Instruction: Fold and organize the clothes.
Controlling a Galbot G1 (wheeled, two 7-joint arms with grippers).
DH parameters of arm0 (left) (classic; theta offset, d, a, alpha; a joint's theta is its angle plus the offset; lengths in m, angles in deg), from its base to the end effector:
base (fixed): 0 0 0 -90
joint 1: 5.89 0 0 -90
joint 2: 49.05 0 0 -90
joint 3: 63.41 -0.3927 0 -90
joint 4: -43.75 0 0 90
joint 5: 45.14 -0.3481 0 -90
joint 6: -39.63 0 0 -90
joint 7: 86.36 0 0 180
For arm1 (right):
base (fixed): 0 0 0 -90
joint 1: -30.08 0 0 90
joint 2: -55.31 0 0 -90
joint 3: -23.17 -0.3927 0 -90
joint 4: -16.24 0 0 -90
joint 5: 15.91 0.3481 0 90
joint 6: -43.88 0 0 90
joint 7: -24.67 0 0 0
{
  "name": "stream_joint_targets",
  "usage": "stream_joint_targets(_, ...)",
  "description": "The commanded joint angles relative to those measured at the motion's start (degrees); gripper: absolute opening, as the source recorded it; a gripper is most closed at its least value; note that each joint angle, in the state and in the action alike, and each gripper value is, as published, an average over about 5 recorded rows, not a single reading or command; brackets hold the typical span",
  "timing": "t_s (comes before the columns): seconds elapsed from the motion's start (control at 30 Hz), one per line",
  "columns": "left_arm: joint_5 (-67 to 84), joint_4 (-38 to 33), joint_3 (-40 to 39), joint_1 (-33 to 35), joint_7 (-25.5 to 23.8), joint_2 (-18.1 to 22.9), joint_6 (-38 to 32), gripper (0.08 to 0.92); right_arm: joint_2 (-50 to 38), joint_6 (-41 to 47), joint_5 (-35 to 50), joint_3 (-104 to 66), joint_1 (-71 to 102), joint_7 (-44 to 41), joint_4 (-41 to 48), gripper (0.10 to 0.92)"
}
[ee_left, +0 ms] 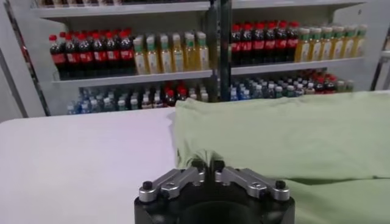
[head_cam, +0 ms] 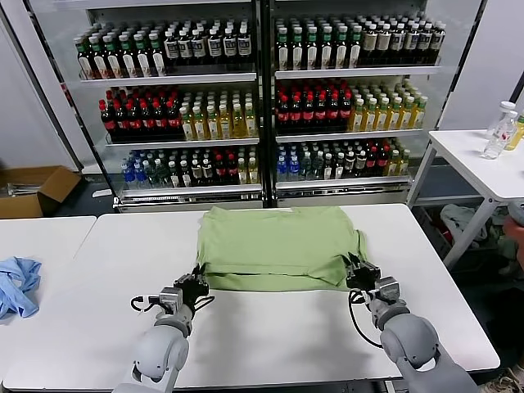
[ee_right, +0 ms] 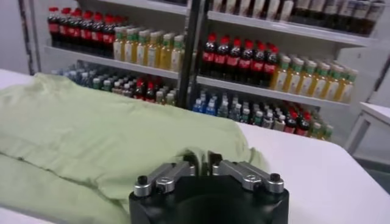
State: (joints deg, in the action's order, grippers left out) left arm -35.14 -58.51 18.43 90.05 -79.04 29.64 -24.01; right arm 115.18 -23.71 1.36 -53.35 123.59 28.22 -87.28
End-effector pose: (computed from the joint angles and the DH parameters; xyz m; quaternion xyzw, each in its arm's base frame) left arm 0.3016 0.0152 -0.3552 -0.0245 -0.9817 -0.0314 0.1863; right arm 0.3096 -0.0880 -0.3284 0.1056 -0.9738 0.1256 0.1577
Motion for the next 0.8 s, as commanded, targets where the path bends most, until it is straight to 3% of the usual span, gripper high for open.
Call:
stream_joint_targets(0.03,-2.4,-1.2,1.3,1.9,1.9,0.3,-1.3,0.268,-0.4,0.0,-2.1,-1.3,3.7,-0.7,-2.0,0.493)
stream_joint_targets(0.17,-2.4,-1.3,2.1,4.2,2.8,0.2,-1.2,0.389,-1.1,1.9,-0.4,-4.8,7.3,0.9,-2.8,0.614)
stream_joint_targets(0.3,-2.4,1.3,2.0,3.3,2.6,0.2,1.1,0.502,-0.4,5.1,0.5,-5.0,5.7,2.8,2.6,0.727)
stream_joint_targets(0.4,-2.3,2.9,1.5,1.7,1.5,0.2,3.1,0.588,0.4,6.1,1.9,-3.7,3.6,3.6,5.7,0.769)
stream_joint_targets(0.5,-1.7,3.4,1.0,0.5,0.1,0.1,4.7,0.651,0.7,7.2,5.0,-2.8,2.4,4.0,5.8,0.713)
stream_joint_targets(0.57,-1.0,3.5,0.7,0.1,-0.6,0.0,5.6,0.636,0.5,7.5,6.5,-2.6,2.1,3.9,5.5,0.652)
stream_joint_targets(0.8,1.9,2.4,0.5,0.3,-2.3,-0.7,6.7,0.442,-1.5,6.9,8.8,-2.8,2.9,3.0,3.8,0.453)
